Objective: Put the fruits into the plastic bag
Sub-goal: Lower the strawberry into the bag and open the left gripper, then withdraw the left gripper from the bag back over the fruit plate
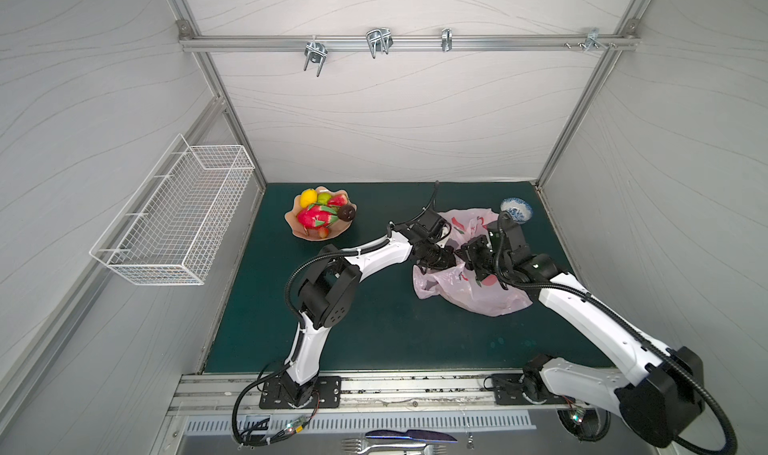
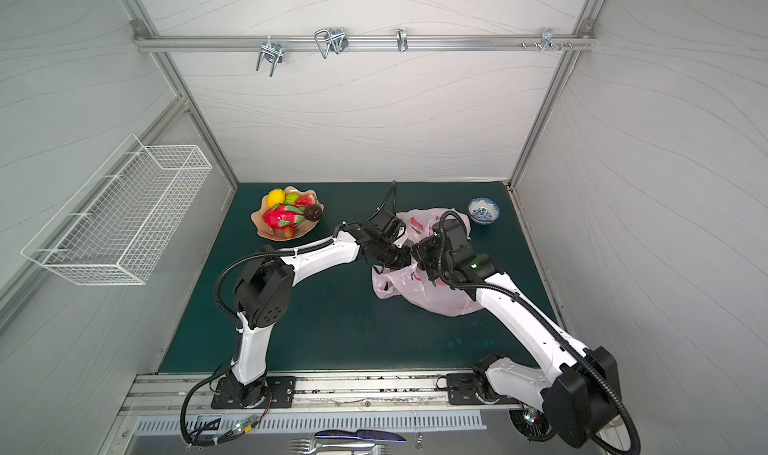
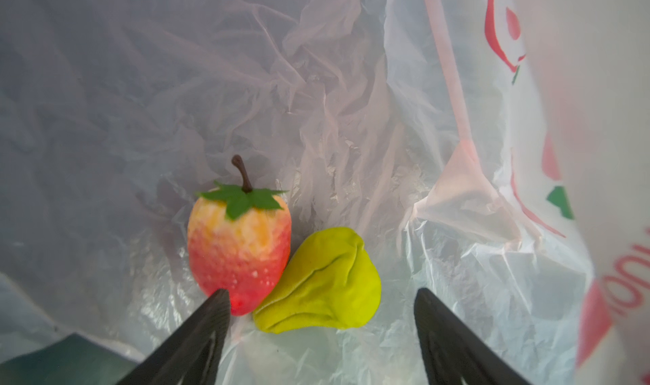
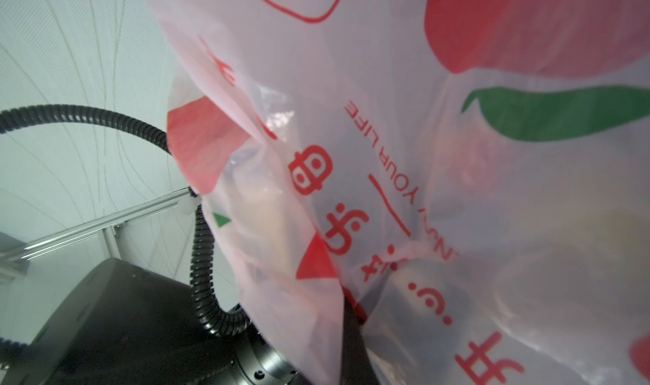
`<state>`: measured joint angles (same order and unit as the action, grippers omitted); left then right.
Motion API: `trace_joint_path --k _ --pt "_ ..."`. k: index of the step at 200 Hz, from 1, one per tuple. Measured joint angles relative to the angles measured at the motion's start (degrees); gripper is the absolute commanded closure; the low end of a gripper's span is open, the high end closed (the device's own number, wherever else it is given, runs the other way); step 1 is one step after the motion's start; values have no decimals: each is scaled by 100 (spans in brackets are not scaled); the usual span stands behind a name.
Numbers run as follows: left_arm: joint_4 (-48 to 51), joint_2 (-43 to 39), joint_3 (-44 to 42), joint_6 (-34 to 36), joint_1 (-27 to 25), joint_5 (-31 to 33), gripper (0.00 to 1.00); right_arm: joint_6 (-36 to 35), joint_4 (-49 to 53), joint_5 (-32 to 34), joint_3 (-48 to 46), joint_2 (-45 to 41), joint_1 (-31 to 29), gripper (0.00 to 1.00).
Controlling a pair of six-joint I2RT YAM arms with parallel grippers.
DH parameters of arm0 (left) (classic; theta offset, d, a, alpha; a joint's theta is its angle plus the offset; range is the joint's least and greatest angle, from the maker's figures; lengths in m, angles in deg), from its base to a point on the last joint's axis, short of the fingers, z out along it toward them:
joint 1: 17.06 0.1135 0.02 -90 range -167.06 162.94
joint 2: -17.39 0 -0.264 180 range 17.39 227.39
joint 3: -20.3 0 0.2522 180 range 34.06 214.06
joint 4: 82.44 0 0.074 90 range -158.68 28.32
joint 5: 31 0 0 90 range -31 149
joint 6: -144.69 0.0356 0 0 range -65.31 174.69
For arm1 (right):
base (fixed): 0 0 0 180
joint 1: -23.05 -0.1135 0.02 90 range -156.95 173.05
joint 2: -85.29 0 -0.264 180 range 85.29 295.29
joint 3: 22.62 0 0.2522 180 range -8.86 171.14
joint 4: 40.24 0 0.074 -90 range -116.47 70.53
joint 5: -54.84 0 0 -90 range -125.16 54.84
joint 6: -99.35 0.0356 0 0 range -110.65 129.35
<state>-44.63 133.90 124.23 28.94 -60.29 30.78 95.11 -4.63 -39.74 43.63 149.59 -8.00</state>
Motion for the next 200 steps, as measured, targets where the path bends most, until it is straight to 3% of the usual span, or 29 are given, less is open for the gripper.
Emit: trace_joint_path --k 68,200 --pt "199 -282 -197 118 85 48 17 0 -192 -79 0 -81 -9 100" --pt "1008 -1401 -874 1010 238 557 18 -15 186 90 0 -57 -4 100"
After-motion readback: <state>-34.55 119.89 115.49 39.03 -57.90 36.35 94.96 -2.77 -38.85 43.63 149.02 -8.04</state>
